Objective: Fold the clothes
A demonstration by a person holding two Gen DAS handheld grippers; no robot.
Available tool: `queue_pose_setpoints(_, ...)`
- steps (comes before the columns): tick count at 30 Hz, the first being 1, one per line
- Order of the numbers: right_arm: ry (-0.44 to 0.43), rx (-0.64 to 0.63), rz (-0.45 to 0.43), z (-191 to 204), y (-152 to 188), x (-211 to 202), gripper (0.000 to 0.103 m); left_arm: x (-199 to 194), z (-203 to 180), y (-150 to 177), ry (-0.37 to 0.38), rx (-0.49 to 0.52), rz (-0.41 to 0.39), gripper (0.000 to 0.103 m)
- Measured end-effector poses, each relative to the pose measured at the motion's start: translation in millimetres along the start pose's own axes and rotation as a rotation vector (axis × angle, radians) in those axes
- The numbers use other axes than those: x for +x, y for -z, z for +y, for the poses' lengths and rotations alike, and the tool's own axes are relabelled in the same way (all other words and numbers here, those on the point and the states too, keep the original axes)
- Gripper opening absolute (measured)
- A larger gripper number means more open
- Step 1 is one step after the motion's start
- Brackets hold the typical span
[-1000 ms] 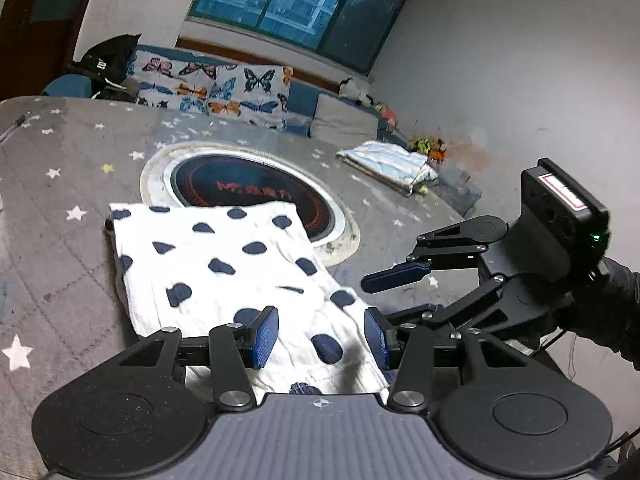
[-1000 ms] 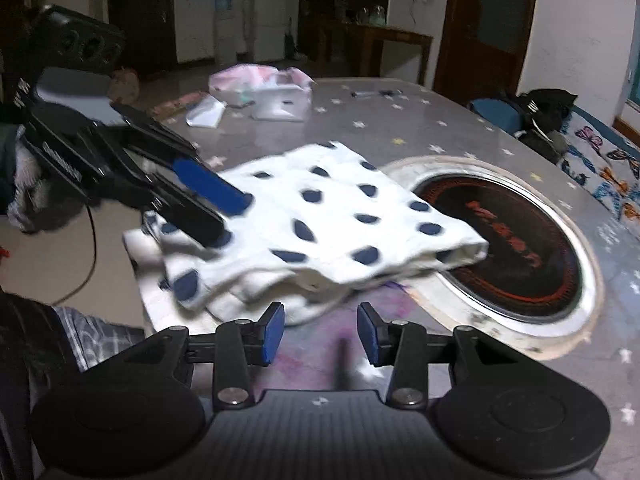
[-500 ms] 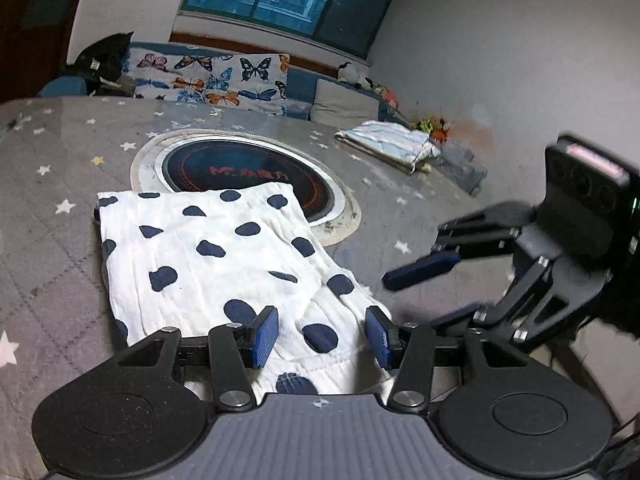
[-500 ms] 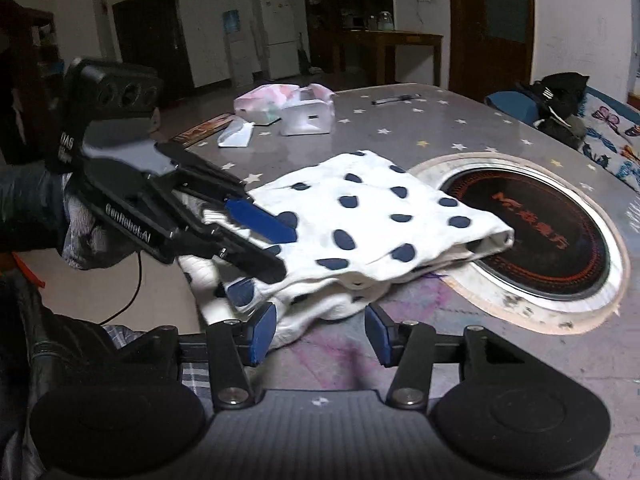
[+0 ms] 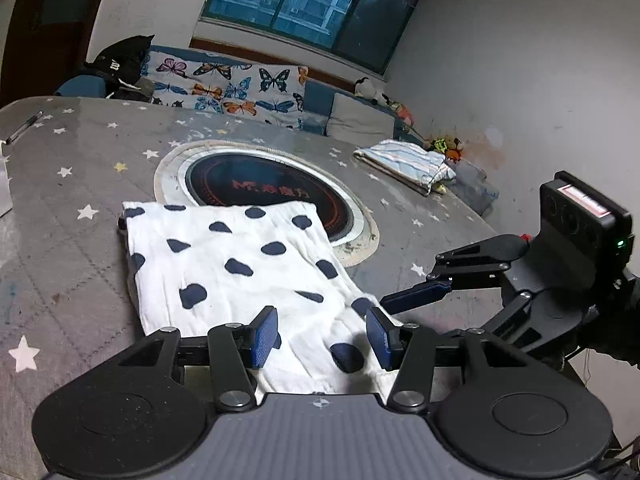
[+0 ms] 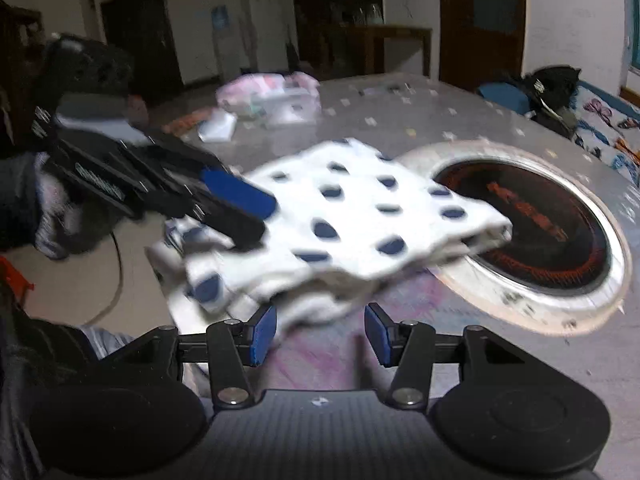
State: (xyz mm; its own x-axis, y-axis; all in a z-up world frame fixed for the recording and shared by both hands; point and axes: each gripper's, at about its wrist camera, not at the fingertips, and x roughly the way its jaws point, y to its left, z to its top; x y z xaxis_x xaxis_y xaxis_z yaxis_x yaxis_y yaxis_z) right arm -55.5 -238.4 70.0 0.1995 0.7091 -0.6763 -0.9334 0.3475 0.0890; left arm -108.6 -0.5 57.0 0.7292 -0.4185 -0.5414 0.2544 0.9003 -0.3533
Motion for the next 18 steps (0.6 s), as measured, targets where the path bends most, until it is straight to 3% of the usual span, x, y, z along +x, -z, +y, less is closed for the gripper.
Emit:
queue_pose_setpoints(5, -0.066, 0.007, -0.069, 4, -10, -12, 0.050, -2, -2, -1, 0.003, 0.009, -0.008, 0.053)
queue_pose_setpoints(8, -0.064, 0.034, -0.053, 0, -8, -14, 0.050, -1, -3, 1, 0.006, 0.017, 0.001, 0.054)
queue_pose_setpoints(11, 0.078, -0.011, 0.009, -2, -2, -14, 0.050, 1, -7, 5, 0.007, 0.045, 0.022, 0.054)
queue_pose_setpoints(18, 0.105, 0.014, -0.043, -23, -22, -20, 0.050, 5, -21, 16, -0.021, 0.124, 0.044, 0.055)
